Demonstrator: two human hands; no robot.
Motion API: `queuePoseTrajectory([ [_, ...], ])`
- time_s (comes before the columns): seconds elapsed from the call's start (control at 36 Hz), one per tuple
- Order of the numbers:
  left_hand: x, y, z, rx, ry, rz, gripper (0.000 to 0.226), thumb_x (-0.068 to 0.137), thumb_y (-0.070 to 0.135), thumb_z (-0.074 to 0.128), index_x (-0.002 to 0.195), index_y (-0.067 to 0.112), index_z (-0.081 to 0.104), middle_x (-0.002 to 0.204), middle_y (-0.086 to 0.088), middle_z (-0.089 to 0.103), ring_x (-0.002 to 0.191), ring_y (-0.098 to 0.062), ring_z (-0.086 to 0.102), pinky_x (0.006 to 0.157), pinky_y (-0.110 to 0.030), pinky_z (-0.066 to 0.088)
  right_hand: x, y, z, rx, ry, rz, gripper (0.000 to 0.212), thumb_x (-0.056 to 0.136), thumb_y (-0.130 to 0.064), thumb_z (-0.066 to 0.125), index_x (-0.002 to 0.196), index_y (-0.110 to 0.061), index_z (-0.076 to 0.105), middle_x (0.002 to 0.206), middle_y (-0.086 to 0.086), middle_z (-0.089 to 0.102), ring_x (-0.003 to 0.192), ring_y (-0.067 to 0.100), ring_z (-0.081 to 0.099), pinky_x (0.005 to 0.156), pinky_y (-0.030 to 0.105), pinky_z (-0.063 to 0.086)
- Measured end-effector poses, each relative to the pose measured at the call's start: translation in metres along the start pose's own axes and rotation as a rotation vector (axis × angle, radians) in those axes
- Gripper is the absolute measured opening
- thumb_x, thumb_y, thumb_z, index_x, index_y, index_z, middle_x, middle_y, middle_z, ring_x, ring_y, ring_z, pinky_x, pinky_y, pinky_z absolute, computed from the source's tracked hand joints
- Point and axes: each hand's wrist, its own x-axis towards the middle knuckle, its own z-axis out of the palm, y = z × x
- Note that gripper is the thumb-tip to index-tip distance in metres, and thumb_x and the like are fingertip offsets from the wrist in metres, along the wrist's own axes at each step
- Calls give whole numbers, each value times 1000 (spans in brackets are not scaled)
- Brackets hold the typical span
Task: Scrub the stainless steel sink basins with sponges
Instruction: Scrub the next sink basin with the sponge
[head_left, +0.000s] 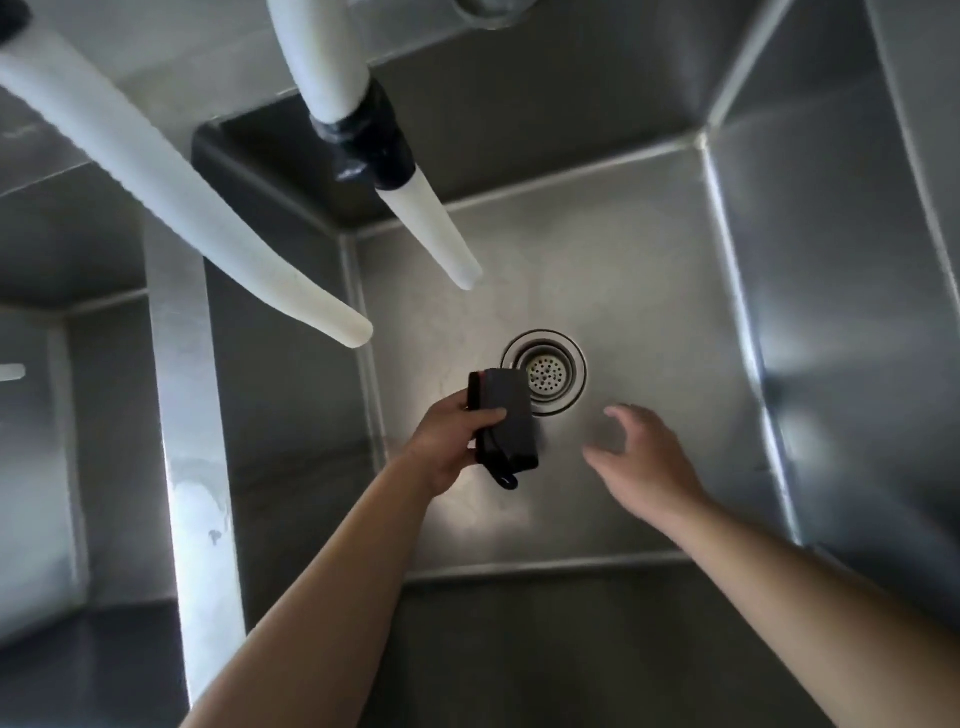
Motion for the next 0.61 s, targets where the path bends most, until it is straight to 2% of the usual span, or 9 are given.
queuePoseTrajectory([
  [0.14,21,17,-14,147,38,71,44,88,-5,58,117,27,67,99,1,74,82,-15,70,58,-26,55,37,25,-2,-379,91,-9,72,89,-43,58,151,-24,26,162,4,17,149,29,16,115,53,26],
  [0.25,44,68,-31,234,60,194,47,84,-11,49,110,23,68,92,2,75,82,-16,71,65,-26,56,59,53,-9,-528,85,-38,76,89,-56,47,152,-35,11,163,-2,7,150,28,10,112,57,27],
  [0.31,57,99,-36,306,175,287,45,83,-12,46,104,20,69,78,9,75,76,-13,69,62,-17,54,65,62,-9,-581,69,-62,77,89,-63,42,152,-38,8,162,-3,8,149,28,12,109,57,32],
  [0.36,71,126,-39,517,335,398,33,87,-5,47,90,19,70,64,16,66,70,-9,59,53,-5,44,66,69,-5,-585,67,-91,78,87,-67,42,152,-39,8,162,-1,6,149,30,10,108,58,33],
  [0.39,77,137,-39,656,381,455,29,92,0,48,86,20,68,66,16,62,70,-7,56,52,0,39,67,71,-2,-575,69,-95,78,87,-68,41,151,-41,7,163,-1,4,150,31,7,109,59,31],
  [0.44,94,156,-37,922,398,496,26,101,12,45,91,21,68,86,3,66,86,-19,60,69,-2,39,68,75,3,-554,75,-84,80,86,-72,39,151,-45,2,165,-4,-2,151,30,0,113,59,27],
  [0.5,110,169,-37,1152,471,434,31,103,20,42,126,14,62,128,-16,60,120,-35,53,100,-24,39,70,77,6,-553,88,-80,81,84,-75,36,150,-47,-1,166,-6,-5,152,28,-3,113,58,24],
  [0.53,115,172,-37,1287,558,414,40,102,23,43,140,15,52,143,-16,49,131,-35,45,111,-34,33,70,78,6,-552,93,-82,82,83,-76,35,150,-48,-2,166,-7,-6,152,28,-4,113,58,24],
  [0.61,110,161,-32,1443,789,654,65,94,37,36,155,16,30,156,-11,32,142,-30,33,119,-42,25,71,82,8,-551,94,-91,84,82,-78,33,150,-49,-6,166,-7,-8,152,29,-6,113,59,22],
])
